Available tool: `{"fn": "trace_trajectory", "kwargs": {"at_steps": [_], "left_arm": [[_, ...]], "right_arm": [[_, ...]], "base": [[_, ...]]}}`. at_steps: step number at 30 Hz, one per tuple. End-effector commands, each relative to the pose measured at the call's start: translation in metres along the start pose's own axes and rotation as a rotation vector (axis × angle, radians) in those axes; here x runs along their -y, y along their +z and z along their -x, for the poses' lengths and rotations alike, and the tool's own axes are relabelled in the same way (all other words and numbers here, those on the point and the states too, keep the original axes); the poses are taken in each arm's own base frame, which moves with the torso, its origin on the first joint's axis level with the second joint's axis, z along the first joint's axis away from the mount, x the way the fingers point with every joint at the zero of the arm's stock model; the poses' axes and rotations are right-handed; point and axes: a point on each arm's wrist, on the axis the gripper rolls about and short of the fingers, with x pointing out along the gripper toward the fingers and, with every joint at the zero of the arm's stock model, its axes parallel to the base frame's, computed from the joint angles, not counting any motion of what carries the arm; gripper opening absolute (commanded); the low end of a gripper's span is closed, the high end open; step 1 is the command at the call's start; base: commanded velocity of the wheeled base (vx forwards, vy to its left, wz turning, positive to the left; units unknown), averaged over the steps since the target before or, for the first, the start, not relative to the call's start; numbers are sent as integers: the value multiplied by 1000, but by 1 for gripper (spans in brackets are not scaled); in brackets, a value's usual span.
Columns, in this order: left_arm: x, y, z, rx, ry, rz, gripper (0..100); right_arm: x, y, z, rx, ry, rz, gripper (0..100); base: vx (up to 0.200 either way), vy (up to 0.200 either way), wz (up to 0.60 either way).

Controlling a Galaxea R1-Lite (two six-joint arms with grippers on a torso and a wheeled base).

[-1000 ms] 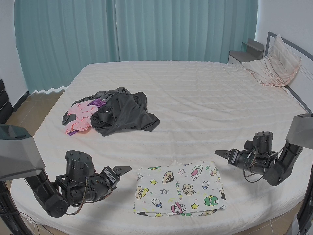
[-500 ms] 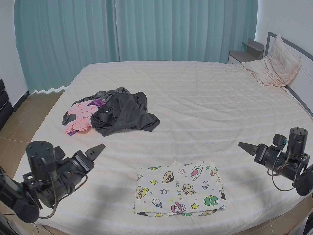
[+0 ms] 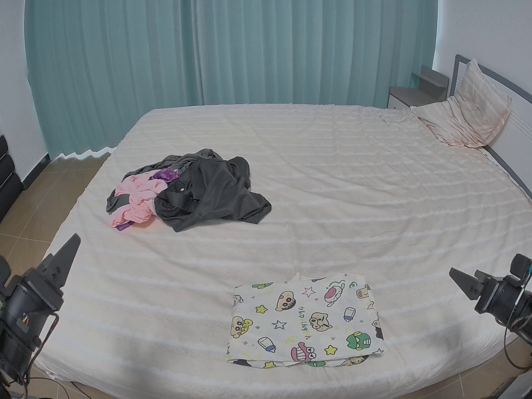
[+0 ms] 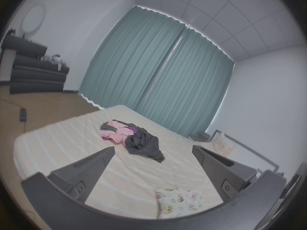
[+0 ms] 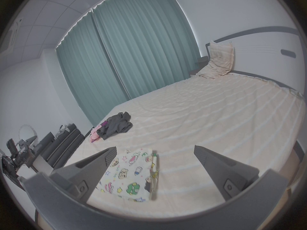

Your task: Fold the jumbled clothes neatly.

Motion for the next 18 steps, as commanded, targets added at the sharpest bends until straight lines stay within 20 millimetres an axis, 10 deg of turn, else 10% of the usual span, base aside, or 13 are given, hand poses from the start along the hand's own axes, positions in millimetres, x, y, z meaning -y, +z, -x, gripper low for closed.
{"fn": "trace_trajectory", "kwargs": {"at_steps": [1, 18], "left_arm": [[-34, 5, 66, 137, 34, -159, 100], [-54, -6, 111, 373, 284, -367, 100]], "right_arm": [[6, -16, 55, 82, -27, 82, 100], [21, -47, 97, 153, -304, 231, 100]], "base": [[0, 0, 0], [0, 0, 0]]}}
